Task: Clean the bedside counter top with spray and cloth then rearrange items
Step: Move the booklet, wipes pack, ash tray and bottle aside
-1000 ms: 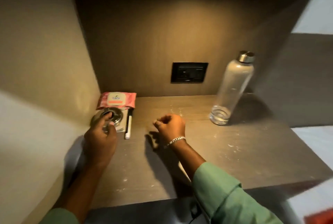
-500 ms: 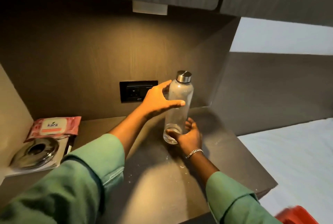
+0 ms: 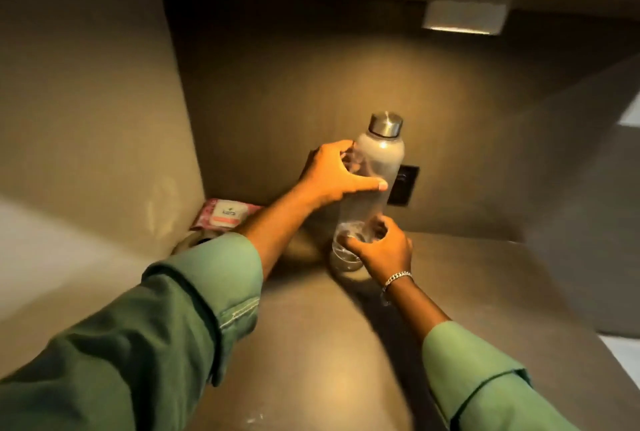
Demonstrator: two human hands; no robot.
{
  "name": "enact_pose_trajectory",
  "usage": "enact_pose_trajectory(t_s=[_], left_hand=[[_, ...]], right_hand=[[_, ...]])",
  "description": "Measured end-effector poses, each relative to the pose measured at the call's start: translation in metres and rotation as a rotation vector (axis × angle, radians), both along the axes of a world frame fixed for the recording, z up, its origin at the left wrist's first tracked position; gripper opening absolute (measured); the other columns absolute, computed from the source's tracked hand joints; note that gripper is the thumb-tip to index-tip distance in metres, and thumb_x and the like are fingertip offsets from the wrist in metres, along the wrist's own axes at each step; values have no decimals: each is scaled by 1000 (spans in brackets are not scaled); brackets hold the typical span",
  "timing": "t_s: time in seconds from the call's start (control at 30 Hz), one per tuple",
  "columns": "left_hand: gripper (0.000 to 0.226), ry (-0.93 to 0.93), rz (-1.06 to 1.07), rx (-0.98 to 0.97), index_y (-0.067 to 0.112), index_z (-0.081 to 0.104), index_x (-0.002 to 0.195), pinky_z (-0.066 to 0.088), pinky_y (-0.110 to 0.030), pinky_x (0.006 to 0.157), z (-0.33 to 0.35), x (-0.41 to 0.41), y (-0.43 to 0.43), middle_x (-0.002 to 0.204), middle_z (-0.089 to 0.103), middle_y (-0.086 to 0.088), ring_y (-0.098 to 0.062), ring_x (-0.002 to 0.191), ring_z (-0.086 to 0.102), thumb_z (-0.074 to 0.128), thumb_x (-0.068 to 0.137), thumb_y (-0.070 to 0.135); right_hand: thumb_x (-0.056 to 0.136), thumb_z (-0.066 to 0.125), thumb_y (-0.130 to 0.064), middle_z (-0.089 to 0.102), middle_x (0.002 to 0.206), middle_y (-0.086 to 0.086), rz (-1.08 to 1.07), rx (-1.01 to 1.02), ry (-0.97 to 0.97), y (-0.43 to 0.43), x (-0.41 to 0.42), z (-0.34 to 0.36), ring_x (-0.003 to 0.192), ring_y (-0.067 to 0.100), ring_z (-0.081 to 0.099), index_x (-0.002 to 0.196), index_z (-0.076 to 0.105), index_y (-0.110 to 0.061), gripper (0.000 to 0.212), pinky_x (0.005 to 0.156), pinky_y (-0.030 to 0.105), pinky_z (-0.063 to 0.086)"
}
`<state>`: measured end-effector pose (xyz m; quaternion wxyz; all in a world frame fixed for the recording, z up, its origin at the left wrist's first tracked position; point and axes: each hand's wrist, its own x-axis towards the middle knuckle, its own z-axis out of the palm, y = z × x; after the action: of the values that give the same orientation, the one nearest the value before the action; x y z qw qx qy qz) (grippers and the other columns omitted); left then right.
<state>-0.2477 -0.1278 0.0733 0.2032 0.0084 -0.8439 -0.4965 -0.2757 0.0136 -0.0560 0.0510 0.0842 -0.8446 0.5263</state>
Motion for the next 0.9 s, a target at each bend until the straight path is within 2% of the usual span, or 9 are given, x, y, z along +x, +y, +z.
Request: enact_pose_trajectory(t_s=[0.13,0.27,0.4,0.5,0.63,0.7,0.77,0.83,0.9], left_hand=[[64,-56,102,68,2,58,112,54,-25,80,-4,7,-61,100,63,-6,-16,92,60,90,59,18],[74,-95,174,93,8,53,125,52,-35,94,-18,11,-104,118,63,-10,-21,109,61,88,61,20],[74,-65,222,127,4,49,129,51,-33,95,-25,5,-121,123,60,-14,-26,114,59,85,65,19],[76,-44,239,111,6,47,133,48,-32,95,-27,1,-126,130,57,-13,-24,118,56,84,68,19],[77,-26,284,131,7,44,136,46,-39,103,-37,6,-130,138,53,-13,-26,125,52,82,71,22],[79,-45,303,131,7,41,139,44,-40,105,-42,10,-133,140,52,-14,-26,127,51,81,72,24],[85,-79,308,152,9,35,143,44,-41,105,-48,17,-129,142,50,-14,-28,128,50,80,72,24],[81,-68,381,171,10,38,140,48,-41,99,-54,30,-118,136,54,-14,-30,122,54,80,73,25],[51,71,540,147,10,56,120,53,-39,85,-65,49,-96,112,67,-14,-30,102,65,76,75,26]], right_hand=[[51,92,-46,72,114,4,163,-5,-29,-73,-7,-4,102,17,67,121,62,-17,81,85,25,51],[53,92,-37,73,110,4,209,-22,-30,-121,-5,-16,97,16,68,120,63,-16,75,82,24,53],[57,91,-32,73,111,2,228,-53,-50,-144,-13,-20,88,6,62,121,63,-15,72,76,18,47],[60,91,-31,70,118,4,238,-50,-71,-155,-18,-23,98,12,64,129,58,-15,78,83,21,50],[62,90,-29,66,125,6,269,-61,-112,-164,-23,-28,109,20,65,137,50,-16,86,97,34,54],[64,89,-26,65,126,5,271,-48,-119,-163,-22,-31,111,20,64,139,48,-17,85,95,31,54],[65,89,-25,66,123,1,271,-36,-110,-156,-16,-30,112,20,64,138,48,-18,84,87,20,52],[66,89,-28,63,128,2,260,-10,-74,-140,-5,-24,118,21,61,140,47,-17,86,89,20,49],[70,85,-34,58,136,7,239,58,-3,-112,11,-14,124,24,56,141,46,-14,84,99,29,46]])
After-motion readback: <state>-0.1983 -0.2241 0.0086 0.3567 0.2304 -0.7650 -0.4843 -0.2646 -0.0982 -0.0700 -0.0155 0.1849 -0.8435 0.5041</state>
